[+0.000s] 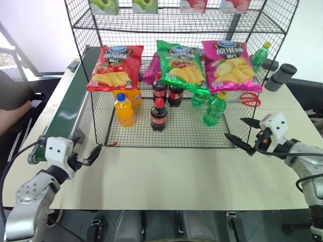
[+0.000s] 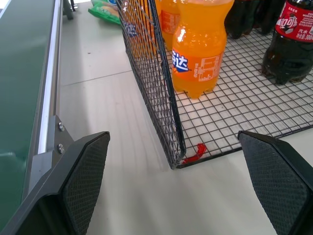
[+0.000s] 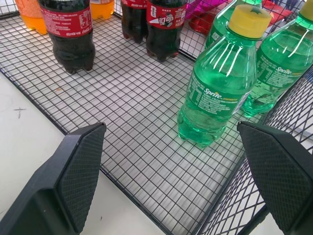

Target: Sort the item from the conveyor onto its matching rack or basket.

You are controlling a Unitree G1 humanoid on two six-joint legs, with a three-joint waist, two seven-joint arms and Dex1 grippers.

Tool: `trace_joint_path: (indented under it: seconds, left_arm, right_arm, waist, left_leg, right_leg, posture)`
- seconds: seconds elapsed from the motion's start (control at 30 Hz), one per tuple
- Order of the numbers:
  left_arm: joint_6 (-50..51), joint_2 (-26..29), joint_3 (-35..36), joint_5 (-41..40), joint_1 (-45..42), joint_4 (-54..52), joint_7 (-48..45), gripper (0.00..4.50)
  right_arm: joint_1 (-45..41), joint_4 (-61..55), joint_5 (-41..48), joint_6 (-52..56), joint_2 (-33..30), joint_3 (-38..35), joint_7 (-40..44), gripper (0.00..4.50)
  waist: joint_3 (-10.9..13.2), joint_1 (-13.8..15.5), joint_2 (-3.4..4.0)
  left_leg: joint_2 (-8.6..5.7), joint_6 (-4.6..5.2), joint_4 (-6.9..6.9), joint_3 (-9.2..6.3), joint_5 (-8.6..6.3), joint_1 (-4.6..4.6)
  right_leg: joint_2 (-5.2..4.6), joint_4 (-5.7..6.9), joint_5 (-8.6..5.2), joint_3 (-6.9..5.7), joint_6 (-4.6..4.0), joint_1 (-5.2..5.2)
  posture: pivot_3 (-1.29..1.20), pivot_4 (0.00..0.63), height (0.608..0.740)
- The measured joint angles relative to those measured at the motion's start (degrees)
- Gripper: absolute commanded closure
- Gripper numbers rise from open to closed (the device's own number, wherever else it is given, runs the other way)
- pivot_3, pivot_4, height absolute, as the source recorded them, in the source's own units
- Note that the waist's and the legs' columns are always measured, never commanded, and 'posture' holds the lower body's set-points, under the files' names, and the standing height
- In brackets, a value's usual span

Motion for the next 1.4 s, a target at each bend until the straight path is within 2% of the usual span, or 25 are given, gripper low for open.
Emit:
trace_joint_path:
  seconds: [0.67,1.4]
  left_arm:
    - [0.04,0.08,0.0,0.01,1.14,-0.15,-0.09,0.0]
    - [0.03,0.12,0.02,0.0,2.32,-0.81,0.54,0.0]
  right_arm:
    - [0.64,5.55,-0.3,-6.19,0.18,0.0,2.58,0.02]
    - [-0.04,7.9,-0.39,-8.29,0.29,1.64,3.36,0.02]
  waist:
    - [0.0,0.0,0.0]
    - [0.0,-0.01,0.0]
  left_leg:
    - [0.0,0.0,0.0,0.01,0.0,0.0]
    - [0.0,0.0,0.02,0.0,0.0,0.01]
  right_leg:
    - [0.02,0.0,0.0,0.0,0.0,0.0]
    - [0.02,0.01,0.0,0.01,0.0,0.02]
  posture:
    - [0.0,0.15,0.734]
    - [0.0,0.15,0.734]
